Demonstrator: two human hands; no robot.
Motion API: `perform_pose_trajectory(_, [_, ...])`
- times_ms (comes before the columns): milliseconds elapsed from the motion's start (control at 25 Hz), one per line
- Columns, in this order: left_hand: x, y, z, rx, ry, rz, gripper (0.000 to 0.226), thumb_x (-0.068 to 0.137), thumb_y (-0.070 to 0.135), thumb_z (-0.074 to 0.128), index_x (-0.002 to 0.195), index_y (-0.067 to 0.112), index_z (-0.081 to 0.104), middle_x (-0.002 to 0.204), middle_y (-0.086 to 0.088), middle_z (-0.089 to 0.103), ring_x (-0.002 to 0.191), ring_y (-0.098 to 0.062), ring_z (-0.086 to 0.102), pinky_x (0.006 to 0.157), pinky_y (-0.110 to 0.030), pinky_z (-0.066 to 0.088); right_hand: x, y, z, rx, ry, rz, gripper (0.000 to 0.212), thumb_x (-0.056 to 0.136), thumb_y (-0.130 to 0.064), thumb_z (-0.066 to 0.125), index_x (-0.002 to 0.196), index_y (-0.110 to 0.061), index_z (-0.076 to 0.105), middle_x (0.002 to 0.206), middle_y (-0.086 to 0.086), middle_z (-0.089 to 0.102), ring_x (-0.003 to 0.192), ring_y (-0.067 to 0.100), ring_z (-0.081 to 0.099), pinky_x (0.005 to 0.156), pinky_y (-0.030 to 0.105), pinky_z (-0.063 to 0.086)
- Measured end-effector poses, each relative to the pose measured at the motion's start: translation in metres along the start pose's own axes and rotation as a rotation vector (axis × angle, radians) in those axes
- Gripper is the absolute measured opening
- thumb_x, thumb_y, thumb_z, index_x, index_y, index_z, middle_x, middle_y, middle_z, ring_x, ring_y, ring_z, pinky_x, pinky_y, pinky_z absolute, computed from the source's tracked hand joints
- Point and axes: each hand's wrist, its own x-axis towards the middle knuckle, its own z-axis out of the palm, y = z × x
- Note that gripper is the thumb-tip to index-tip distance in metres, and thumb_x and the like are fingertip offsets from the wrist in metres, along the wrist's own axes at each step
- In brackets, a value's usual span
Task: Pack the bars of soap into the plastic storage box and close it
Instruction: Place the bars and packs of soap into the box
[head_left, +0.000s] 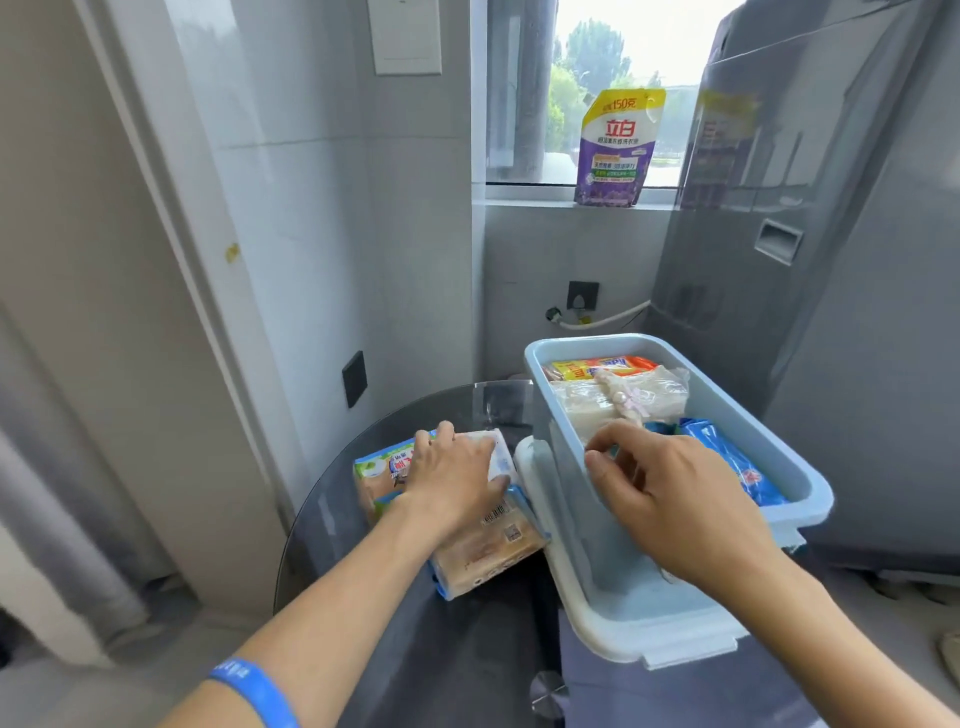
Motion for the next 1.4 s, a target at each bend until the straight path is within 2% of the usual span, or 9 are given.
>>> perform_pose_trajectory(120, [0.017,0.020,0.011,0.116,-0.150,-0.140,0.055,0.084,0.071,0.037,0.108,0.025,0.057,0.105,-0.008,0.064,0.104,-0.029,0.042,0.082,-0.047,0.023,-0.004,-0.002,0.000,-0.003,0.029,0.049,0.016,0.090,-0.042,0.052,0.086,-0.031,0.062,0.060,-0.013,0.058,0.064,0.015,0.058,0.057,0.034,0.046])
perform_pose_trajectory(320, [0.041,0.025,0.024,0.060,-0.205,-0.294,0.060,0.074,0.067,0.047,0.116,0.025,0.045,0.109,-0.008,0.064,0.104,-0.031,0.051,0.085,-0.047,0.021,-0.004,-0.001,-0.001,0.018,0.017,0.141,0.016,0.089,-0.045,0.053,0.085,-0.032,0.060,0.064,-0.014,0.061,0.067,0.008,0.058,0.062,0.033,0.049])
perform_pose_trajectory(480, [0.044,0.009,0.004,-0.441,-0.080,-0.469,0.061,0.066,0.072,0.043,0.103,0.025,0.041,0.096,-0.002,0.063,0.092,-0.026,0.054,0.083,-0.044,0.025,-0.001,0.004,-0.006,0.216,0.048,0.210,0.012,0.088,-0.035,0.061,0.077,-0.030,0.064,0.063,-0.013,0.064,0.059,0.007,0.057,0.058,0.034,0.049])
perform_pose_trajectory(600, [0.043,-0.001,-0.035,-1.007,0.050,-0.577,0.065,0.059,0.067,0.048,0.108,0.024,0.046,0.103,0.000,0.060,0.092,-0.023,0.057,0.089,-0.039,0.043,0.002,0.007,-0.011,0.437,0.064,0.273,0.010,0.088,-0.028,0.064,0.078,-0.027,0.067,0.066,-0.005,0.068,0.061,0.012,0.062,0.061,0.038,0.053])
perform_pose_trajectory(840, [0.012,0.017,-0.102,-1.392,0.253,-0.324,0.055,0.064,0.053,0.066,0.113,0.033,0.053,0.096,0.002,0.068,0.081,-0.010,0.068,0.060,-0.024,0.049,0.015,0.013,-0.023,0.885,0.076,0.376,0.007,0.091,-0.039,0.064,0.097,-0.040,0.067,0.084,-0.005,0.075,0.061,0.010,0.066,0.058,0.034,0.059])
perform_pose_trajectory(920, [0.005,0.046,-0.114,-1.454,0.187,-0.120,0.053,0.065,0.048,0.072,0.113,0.037,0.052,0.092,-0.001,0.074,0.074,-0.011,0.073,0.064,-0.022,0.053,0.025,0.018,-0.030,1.009,0.038,0.383,0.027,0.084,-0.053,0.065,0.109,-0.046,0.058,0.096,-0.009,0.075,0.070,0.013,0.072,0.058,0.033,0.059])
perform_pose_trajectory(1120, [0.009,0.105,-0.113,-1.136,0.048,0.414,0.058,0.072,0.047,0.078,0.125,0.040,0.054,0.103,0.010,0.069,0.082,-0.001,0.068,0.072,-0.019,0.055,0.049,0.049,-0.050,0.886,0.291,0.515,0.035,0.080,-0.023,0.075,0.108,-0.025,0.054,0.099,0.010,0.069,0.074,0.024,0.073,0.045,0.030,0.052])
perform_pose_trajectory(1200, [0.030,0.108,-0.112,-1.115,-0.023,0.406,0.051,0.077,0.045,0.073,0.124,0.033,0.059,0.109,0.007,0.069,0.094,-0.008,0.067,0.082,-0.028,0.056,0.053,0.073,-0.062,0.849,0.392,0.543,0.032,0.083,-0.020,0.074,0.106,-0.026,0.053,0.100,0.009,0.065,0.077,0.029,0.073,0.045,0.036,0.055])
perform_pose_trajectory(1400, [0.068,0.122,-0.099,-0.236,-0.123,0.449,0.067,0.080,0.055,0.069,0.141,0.039,0.044,0.141,0.005,0.048,0.127,-0.019,0.045,0.105,-0.048,0.038,0.058,0.102,-0.073,0.699,0.462,0.505,0.033,0.085,-0.026,0.074,0.110,-0.028,0.052,0.102,0.001,0.064,0.093,0.028,0.069,0.063,0.049,0.061])
